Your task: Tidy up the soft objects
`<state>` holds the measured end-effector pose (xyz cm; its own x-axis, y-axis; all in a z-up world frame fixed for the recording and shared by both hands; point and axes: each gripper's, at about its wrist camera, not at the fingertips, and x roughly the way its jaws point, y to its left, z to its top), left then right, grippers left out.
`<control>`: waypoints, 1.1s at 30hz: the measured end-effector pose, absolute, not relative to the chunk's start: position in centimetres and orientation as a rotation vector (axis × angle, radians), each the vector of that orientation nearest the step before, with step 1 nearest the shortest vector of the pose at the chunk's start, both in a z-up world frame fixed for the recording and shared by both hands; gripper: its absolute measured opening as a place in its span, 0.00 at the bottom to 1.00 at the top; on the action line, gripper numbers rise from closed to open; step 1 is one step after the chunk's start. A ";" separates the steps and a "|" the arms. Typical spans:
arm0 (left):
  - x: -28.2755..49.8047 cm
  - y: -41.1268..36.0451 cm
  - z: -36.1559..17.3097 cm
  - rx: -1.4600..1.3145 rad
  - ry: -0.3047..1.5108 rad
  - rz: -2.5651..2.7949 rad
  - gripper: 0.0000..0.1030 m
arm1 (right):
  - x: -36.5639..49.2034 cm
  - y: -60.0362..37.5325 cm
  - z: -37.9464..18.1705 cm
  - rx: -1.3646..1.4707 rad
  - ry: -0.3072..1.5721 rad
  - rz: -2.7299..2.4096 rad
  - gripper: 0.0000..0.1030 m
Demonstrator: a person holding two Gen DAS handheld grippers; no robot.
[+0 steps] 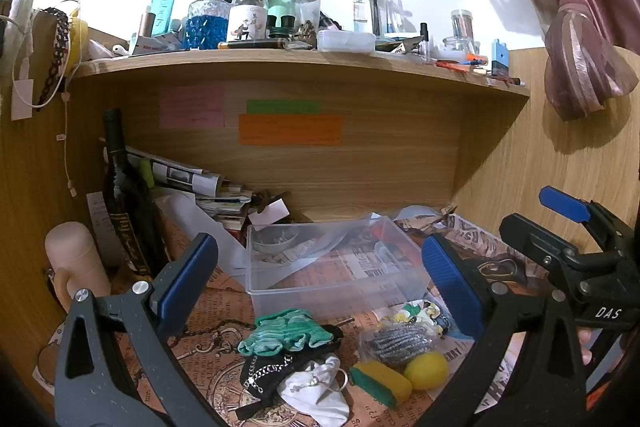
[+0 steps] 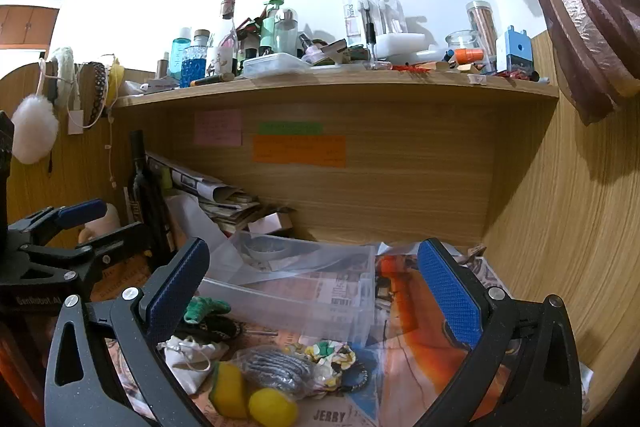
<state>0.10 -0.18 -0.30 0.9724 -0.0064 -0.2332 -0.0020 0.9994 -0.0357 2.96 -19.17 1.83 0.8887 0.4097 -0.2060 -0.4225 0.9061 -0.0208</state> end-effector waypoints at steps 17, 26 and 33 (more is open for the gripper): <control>0.1 -0.3 -0.2 -0.035 0.232 -0.004 1.00 | 2.9 -19.3 1.9 -0.058 0.198 0.434 1.00; 0.1 -0.3 0.0 -0.035 0.231 -0.005 1.00 | 2.9 -19.1 1.9 -0.052 0.203 0.438 1.00; 0.1 -0.4 0.0 -0.035 0.230 -0.005 1.00 | 3.0 -19.1 1.8 -0.047 0.203 0.437 1.00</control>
